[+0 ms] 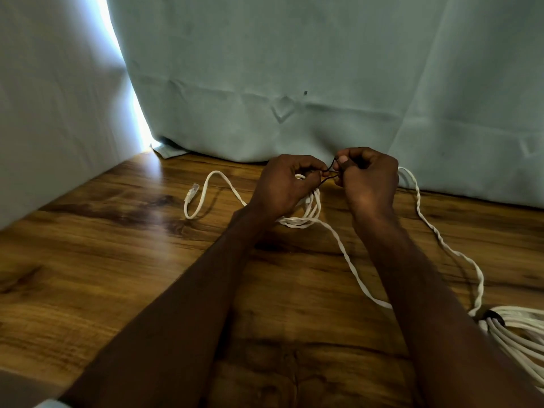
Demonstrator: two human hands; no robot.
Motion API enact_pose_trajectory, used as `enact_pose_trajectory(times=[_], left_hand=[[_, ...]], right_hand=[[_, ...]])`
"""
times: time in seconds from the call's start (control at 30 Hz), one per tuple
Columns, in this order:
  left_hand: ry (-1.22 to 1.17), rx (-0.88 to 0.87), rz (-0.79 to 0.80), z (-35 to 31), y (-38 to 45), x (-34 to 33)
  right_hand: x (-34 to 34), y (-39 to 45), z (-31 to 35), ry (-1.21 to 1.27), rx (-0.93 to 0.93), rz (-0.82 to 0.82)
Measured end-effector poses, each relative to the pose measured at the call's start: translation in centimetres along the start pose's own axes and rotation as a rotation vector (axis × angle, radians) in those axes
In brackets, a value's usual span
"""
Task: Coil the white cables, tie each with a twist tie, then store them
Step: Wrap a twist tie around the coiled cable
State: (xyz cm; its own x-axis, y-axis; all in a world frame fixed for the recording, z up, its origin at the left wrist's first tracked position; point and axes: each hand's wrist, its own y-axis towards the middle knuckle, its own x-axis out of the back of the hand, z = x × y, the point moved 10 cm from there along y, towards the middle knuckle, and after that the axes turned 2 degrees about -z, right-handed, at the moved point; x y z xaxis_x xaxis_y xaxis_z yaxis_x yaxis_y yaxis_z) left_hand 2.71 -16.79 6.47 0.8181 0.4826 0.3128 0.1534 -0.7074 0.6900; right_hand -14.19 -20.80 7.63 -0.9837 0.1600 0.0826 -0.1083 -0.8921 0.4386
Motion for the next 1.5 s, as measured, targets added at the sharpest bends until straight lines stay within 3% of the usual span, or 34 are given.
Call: enact_pose_trajectory(times=[1.17, 1.5], left_hand=[[0.029, 0.02, -0.02, -0.1, 0.1, 0.1], [0.047, 0.034, 0.03, 0.1, 0.2, -0.1]], right_hand=[[-0.6, 0.6, -0.9, -0.09, -0.044, 0.035], [-0.7, 0.4, -1.9, 0.038, -0.168, 0.084]])
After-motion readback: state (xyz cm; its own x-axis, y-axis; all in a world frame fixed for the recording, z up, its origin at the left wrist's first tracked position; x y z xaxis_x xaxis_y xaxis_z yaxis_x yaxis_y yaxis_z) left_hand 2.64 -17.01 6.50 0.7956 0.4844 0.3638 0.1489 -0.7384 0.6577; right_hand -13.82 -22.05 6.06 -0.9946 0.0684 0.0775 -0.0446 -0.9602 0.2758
